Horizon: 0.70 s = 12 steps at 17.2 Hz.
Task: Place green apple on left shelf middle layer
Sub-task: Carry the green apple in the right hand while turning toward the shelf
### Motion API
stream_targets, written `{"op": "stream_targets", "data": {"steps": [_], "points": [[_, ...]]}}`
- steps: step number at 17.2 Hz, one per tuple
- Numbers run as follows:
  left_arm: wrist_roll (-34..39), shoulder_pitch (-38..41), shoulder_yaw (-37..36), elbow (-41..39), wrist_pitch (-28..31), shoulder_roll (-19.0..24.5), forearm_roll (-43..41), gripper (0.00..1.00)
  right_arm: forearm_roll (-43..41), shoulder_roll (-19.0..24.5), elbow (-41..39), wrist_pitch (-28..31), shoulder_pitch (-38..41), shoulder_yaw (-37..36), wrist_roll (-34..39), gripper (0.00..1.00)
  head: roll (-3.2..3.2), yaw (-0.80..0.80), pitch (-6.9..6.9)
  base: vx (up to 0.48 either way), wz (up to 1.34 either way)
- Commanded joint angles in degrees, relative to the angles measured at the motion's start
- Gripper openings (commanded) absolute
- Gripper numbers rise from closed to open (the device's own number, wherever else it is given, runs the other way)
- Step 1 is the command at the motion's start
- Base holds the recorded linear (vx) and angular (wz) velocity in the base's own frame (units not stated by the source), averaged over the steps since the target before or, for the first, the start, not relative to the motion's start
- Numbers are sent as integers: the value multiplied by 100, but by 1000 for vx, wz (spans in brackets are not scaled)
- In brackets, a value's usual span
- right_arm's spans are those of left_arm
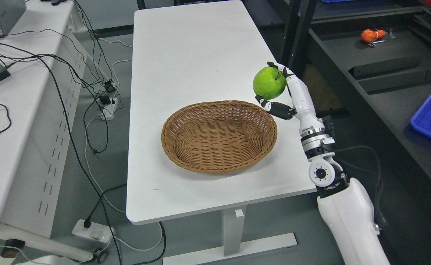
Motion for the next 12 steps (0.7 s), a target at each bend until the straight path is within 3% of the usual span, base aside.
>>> {"op": "stream_targets", "data": {"steps": [1,4,12], "points": [[-5,1,0,9,-6,100,8,100,-437,495,-904,-113,670,-918,-73,2,0,0,0,-50,-15],[-5,1,0,0,3,100,0,100,-437,527,-922,-104,714,-910,-65,2,0,0,0,-115,-30],[-5,1,0,0,3,100,0,100,-428,527,-913,-104,793,-839,-56,2,0,0,0,-286,86]]}}
